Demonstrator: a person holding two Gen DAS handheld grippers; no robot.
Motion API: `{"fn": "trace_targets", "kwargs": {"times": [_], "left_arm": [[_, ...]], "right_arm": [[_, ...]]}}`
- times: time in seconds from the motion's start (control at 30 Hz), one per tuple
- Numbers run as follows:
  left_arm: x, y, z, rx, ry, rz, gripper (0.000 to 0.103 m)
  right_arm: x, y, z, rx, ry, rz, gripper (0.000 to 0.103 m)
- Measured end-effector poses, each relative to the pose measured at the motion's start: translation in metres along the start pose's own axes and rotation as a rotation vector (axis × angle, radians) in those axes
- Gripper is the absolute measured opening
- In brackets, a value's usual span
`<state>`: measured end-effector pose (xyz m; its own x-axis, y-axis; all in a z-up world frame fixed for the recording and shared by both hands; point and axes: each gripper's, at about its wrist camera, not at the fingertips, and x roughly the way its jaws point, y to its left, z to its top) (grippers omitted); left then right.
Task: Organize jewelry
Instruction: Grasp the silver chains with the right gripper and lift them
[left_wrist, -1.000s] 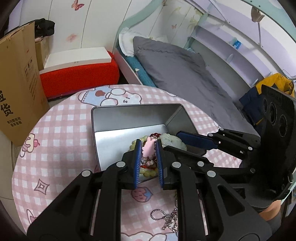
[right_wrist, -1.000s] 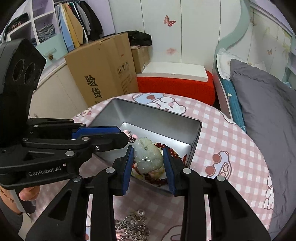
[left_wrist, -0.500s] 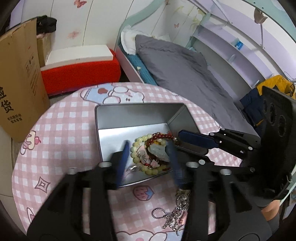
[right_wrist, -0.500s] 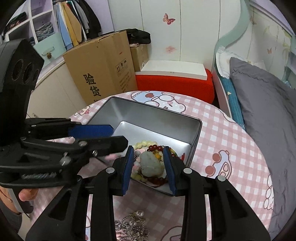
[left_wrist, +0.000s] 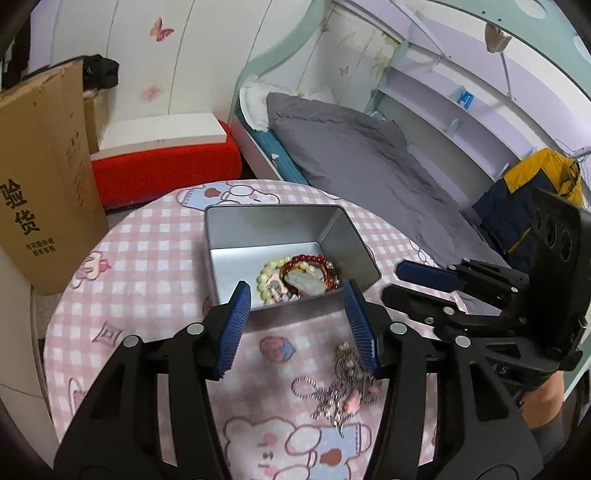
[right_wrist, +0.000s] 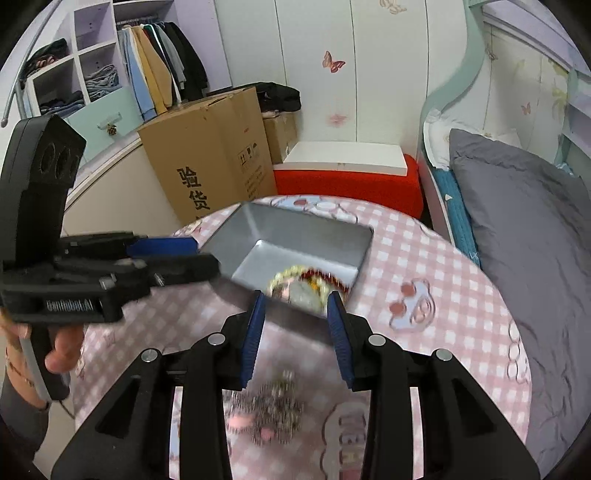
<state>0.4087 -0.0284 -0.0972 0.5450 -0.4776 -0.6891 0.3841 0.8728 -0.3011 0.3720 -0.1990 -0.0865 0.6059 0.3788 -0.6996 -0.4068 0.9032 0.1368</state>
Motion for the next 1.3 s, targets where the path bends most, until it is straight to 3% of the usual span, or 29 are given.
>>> {"fn": "trace_targets", "kwargs": {"times": [0.23,0.5,0.53,0.57,0.63,0.73,0.9,1.13,1.3], "left_arm": [[-0.016,-0.003,-0.030,0.028,0.000,0.035,0.053],[-0.020,-0.005,-0.047,0.038,0.032,0.035,0.053],[-0.020,-0.005,-0.049,0.040,0.033,0.035,0.053],[-0.021,-0.005,-0.051,0.041,0.037,0.035,0.053],[-0.021,-0.005,-0.056,0.042,0.043,0.035,0.053],[-0.021,-0.004,-0.058,0.041,0.048,0.039,0.053],[-0.020,-0.010,-0.063,0.054,0.048,0.024,0.053],[-0.013,-0.037,-0.077,0.147,0.038,-0.027,0.057],[-0.006,-0.055,-0.082,0.200,0.010,-0.004,0.057]], "right_arm": [[0.004,-0.001,-0.050,0.008,0.079,0.000,0.033],[0.029,-0.004,-0.071,0.053,0.127,0.003,0.033],[0.031,-0.004,-0.071,0.050,0.123,0.012,0.029],[0.032,-0.003,-0.071,0.044,0.119,0.018,0.019],[0.031,0.001,-0.071,0.036,0.119,0.024,0.013],[0.028,0.011,-0.069,-0.021,0.130,-0.016,0.013],[-0.002,0.020,-0.060,-0.023,0.051,0.007,0.013],[-0.053,0.038,-0.038,-0.037,-0.057,0.049,0.013],[-0.072,0.048,-0.027,-0.044,-0.100,0.067,0.013]]}}
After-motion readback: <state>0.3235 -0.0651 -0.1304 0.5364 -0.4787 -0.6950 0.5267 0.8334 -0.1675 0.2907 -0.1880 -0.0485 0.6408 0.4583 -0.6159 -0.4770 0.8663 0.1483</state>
